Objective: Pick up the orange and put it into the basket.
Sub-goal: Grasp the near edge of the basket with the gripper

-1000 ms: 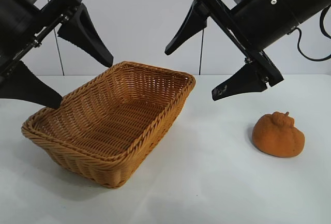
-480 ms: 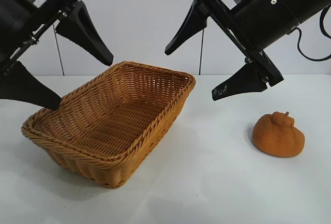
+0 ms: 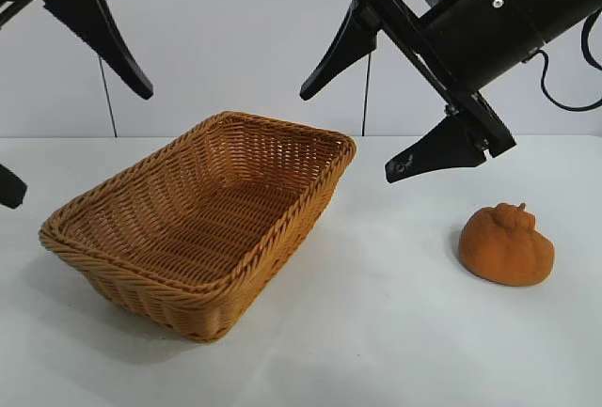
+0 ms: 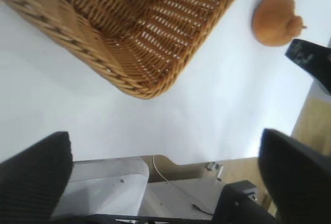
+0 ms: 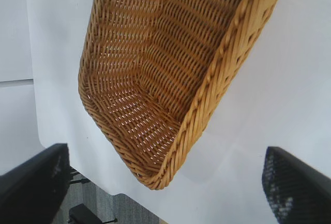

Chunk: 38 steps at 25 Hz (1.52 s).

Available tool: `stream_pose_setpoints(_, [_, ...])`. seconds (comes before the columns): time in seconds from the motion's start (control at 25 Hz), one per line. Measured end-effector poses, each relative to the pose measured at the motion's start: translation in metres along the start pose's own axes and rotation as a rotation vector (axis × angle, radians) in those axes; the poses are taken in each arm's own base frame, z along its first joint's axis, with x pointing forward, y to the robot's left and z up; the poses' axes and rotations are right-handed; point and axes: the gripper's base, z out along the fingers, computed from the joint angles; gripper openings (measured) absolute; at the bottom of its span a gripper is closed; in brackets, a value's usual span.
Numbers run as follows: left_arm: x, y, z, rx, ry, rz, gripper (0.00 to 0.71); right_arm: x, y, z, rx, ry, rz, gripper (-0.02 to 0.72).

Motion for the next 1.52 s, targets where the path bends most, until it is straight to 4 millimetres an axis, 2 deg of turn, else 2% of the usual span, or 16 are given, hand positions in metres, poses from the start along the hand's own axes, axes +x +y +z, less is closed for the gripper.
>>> stream_pose_setpoints(0.12, [0.006,-0.002,0.005,-0.080,-0.056,-0.052,0.693,0.000,0.000,0.000,0.000,0.000,0.000,0.694])
stream_pose_setpoints(0.32, [0.003,-0.005,0.013,-0.123,-0.191,-0.163,0.693,0.000,0.000,0.000,0.000,-0.001,0.000,0.694])
stream_pose_setpoints(0.56, [-0.008,-0.001,0.052,-0.186,-0.173,-0.267,0.693,0.000,0.000,0.000,0.001,-0.003,0.000,0.694])
stream_pose_setpoints(1.04, [-0.023,0.035,0.134,-0.311,-0.165,-0.425,0.693,0.000,0.000,0.000,0.001,-0.004,0.002,0.694])
stream_pose_setpoints(1.24, [-0.026,0.042,0.151,-0.329,-0.163,-0.434,0.692,0.000,0.000,0.000,0.000,-0.001,0.009,0.694])
stream_pose_setpoints(1.32, [-0.026,0.042,0.152,-0.324,-0.166,-0.434,0.646,0.000,0.000,0.000,0.000,0.000,0.009,0.694])
stream_pose_setpoints(1.4, [-0.027,0.042,0.152,-0.320,-0.169,-0.434,0.553,0.000,0.000,0.000,0.000,0.001,0.009,0.694])
stream_pose_setpoints(1.48, [-0.027,0.042,0.152,-0.320,-0.169,-0.435,0.427,0.000,0.000,0.000,-0.001,0.002,0.009,0.694])
stream_pose_setpoints(1.52, [-0.027,0.042,0.152,-0.320,-0.169,-0.435,0.340,0.000,0.000,0.000,-0.001,0.002,0.010,0.694])
